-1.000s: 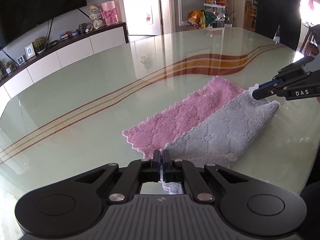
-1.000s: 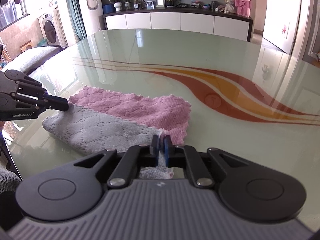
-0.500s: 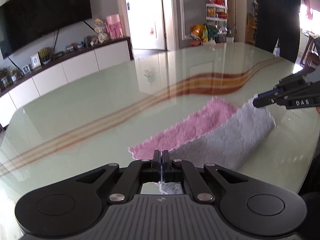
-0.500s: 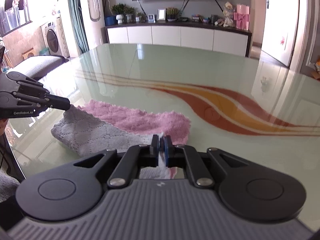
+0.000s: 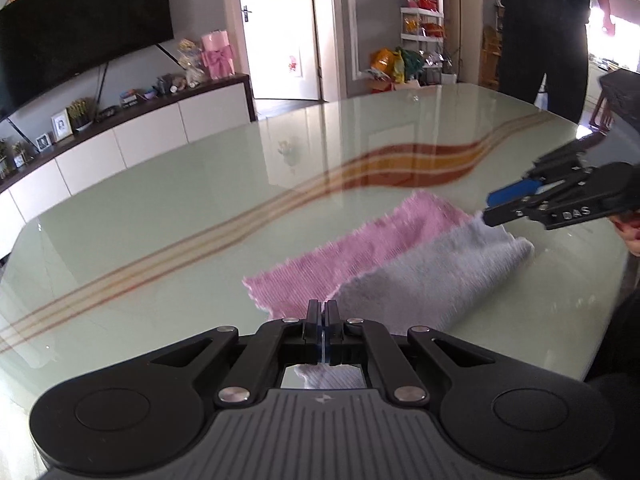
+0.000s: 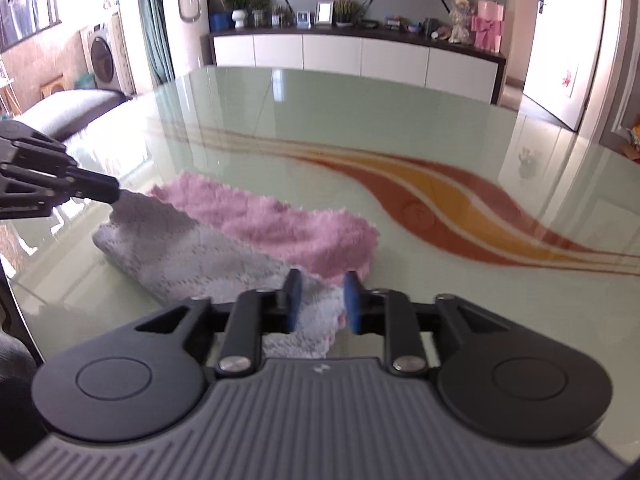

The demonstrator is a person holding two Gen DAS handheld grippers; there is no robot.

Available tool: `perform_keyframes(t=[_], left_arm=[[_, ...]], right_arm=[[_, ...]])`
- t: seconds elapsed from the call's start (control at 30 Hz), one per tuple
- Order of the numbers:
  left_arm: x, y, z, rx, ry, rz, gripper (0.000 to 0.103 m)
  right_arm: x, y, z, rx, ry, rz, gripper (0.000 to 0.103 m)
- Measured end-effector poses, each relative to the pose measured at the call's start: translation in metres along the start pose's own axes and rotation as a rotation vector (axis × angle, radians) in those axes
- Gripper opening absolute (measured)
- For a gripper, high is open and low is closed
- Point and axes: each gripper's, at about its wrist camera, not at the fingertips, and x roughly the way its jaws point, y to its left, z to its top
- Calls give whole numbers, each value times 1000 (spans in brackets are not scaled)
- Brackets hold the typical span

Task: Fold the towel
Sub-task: 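Lift the towel end with both grippers and fold it over the other half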

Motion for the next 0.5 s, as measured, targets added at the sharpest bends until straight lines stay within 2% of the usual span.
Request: perform_keyframes(t=[0.17,0.23,0.37,0.5], left_arm=[[0,2,-7,-9,6,-6,1],[-1,3,-7,-14,5,-9,1],[-3,6,-7,-13,5,-11,1],[-1,5,-8,-13,7,-12,1]], right_arm=[[10,-1,1,-7,11,-23,27],[11,-3,0,2,9,-32,32],[14,-3,-2,2,27,-21,32],[12,-2,-4,-2,31,5,12]])
